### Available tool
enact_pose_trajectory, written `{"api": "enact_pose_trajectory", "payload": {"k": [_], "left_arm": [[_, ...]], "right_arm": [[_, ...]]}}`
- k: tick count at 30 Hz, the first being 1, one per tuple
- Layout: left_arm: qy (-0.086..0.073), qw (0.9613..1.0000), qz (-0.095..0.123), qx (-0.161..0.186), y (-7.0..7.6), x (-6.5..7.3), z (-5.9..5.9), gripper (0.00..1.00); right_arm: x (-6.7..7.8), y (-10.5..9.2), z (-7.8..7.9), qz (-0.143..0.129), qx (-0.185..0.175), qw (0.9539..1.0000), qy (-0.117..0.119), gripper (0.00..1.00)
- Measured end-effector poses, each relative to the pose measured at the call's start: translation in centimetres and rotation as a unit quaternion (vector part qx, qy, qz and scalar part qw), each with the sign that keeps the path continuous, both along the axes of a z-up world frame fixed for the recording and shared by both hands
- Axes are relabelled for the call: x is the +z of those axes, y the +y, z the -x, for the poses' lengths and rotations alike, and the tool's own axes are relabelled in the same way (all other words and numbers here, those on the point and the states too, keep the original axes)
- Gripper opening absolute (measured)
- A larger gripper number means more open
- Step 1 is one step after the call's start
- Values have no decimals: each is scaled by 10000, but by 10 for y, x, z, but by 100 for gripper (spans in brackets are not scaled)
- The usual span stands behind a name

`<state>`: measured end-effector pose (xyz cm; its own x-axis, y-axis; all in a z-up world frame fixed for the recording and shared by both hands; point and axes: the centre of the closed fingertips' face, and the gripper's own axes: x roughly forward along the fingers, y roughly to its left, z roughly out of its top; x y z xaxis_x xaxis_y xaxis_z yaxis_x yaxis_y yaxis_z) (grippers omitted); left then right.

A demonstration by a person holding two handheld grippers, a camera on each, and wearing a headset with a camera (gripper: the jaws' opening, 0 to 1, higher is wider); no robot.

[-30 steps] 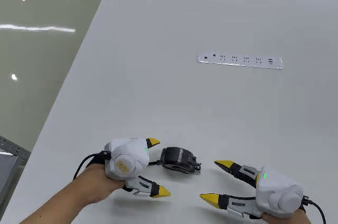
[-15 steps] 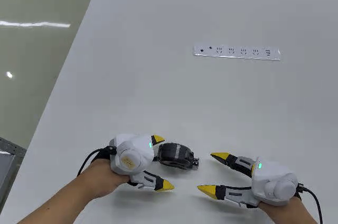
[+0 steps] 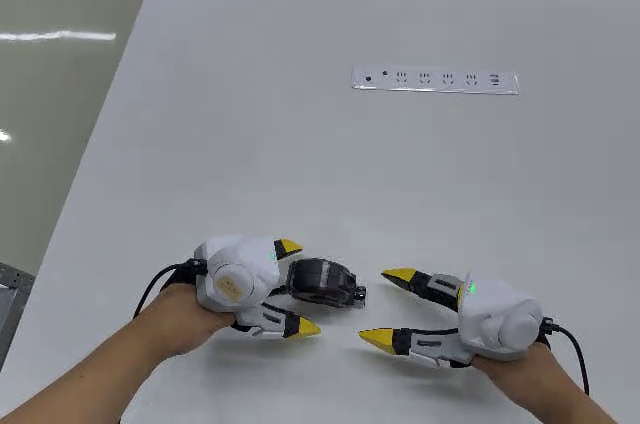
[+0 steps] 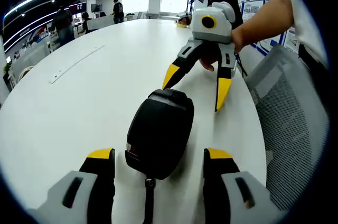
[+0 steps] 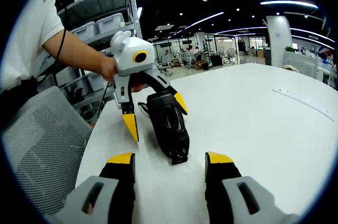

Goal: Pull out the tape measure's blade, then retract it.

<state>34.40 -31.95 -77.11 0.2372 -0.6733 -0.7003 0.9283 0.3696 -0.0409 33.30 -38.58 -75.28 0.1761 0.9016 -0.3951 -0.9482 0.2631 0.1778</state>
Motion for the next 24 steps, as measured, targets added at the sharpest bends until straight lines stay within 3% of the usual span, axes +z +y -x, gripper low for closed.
{"api": "enact_pose_trajectory", "payload": {"k": [15, 24], "left_arm": [[3, 10000, -15, -25, -3, -2, -9, 60], [38, 10000, -41, -61, -4, -7, -8, 51]], "right_arm": [[-8, 3, -1, 31, 57, 10000, 64, 51], [-11, 5, -2, -8, 34, 9999, 124, 51]]}}
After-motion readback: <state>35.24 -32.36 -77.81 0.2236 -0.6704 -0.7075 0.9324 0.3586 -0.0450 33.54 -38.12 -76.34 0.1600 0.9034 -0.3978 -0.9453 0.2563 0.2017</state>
